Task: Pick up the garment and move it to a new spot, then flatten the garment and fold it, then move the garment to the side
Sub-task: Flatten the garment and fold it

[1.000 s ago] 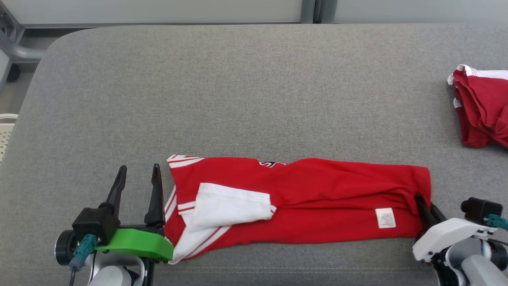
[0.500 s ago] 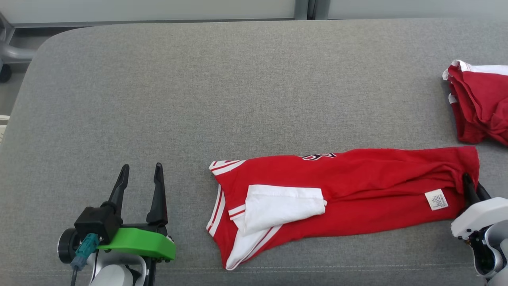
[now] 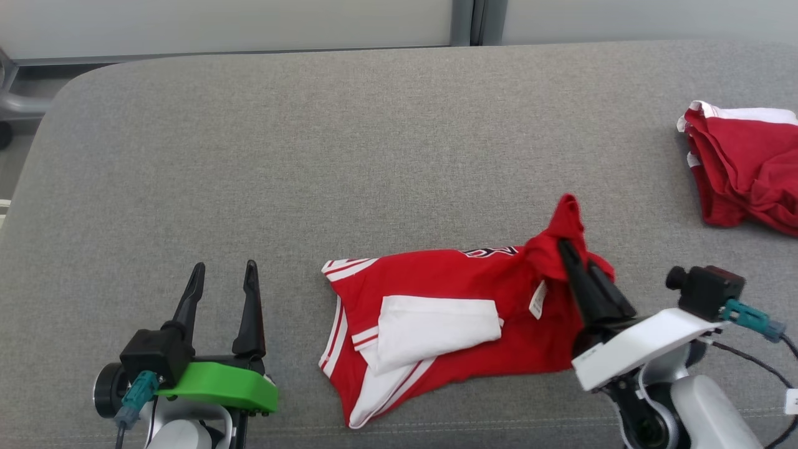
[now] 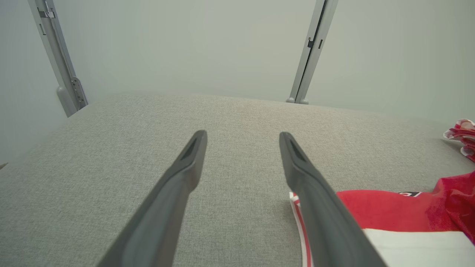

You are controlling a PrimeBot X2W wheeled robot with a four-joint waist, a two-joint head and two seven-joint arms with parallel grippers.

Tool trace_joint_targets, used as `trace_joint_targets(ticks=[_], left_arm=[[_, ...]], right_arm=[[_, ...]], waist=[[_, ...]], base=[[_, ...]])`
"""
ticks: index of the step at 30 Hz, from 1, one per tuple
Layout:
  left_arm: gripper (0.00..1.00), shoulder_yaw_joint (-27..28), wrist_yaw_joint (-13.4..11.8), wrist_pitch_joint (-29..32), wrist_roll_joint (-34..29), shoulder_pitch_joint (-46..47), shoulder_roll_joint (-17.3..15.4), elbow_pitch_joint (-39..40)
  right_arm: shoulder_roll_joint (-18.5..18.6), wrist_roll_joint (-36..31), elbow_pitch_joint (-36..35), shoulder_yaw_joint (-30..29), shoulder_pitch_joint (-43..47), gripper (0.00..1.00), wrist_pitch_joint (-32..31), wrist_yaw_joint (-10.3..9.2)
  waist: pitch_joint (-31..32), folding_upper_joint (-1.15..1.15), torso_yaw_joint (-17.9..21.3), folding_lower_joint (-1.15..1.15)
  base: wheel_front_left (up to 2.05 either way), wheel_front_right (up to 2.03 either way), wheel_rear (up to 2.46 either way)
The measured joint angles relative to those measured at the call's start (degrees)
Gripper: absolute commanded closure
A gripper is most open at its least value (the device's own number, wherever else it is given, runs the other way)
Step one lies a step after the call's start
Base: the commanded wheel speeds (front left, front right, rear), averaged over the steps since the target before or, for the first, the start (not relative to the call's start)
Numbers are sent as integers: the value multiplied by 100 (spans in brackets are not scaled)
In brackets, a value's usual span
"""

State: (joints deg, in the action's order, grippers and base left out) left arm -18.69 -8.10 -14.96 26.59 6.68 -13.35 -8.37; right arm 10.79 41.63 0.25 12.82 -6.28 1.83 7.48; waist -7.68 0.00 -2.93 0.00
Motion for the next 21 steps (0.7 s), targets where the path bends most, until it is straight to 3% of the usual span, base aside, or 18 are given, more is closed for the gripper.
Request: trace_joint_targets(ticks=[6, 21], left_arm=[[0, -56, 58, 0, -51, 51, 46, -60], [0, -114, 157, 0, -113, 220, 196, -216]], right_arm=[[-556, -90, -263, 732, -29, 100, -223, 0], [-784, 570, 1685, 2652, -1160, 100, 554, 0]], waist=[[-33, 0, -81, 0], [-162, 0, -461, 0]], base=[[0, 0, 0], [0, 0, 0]])
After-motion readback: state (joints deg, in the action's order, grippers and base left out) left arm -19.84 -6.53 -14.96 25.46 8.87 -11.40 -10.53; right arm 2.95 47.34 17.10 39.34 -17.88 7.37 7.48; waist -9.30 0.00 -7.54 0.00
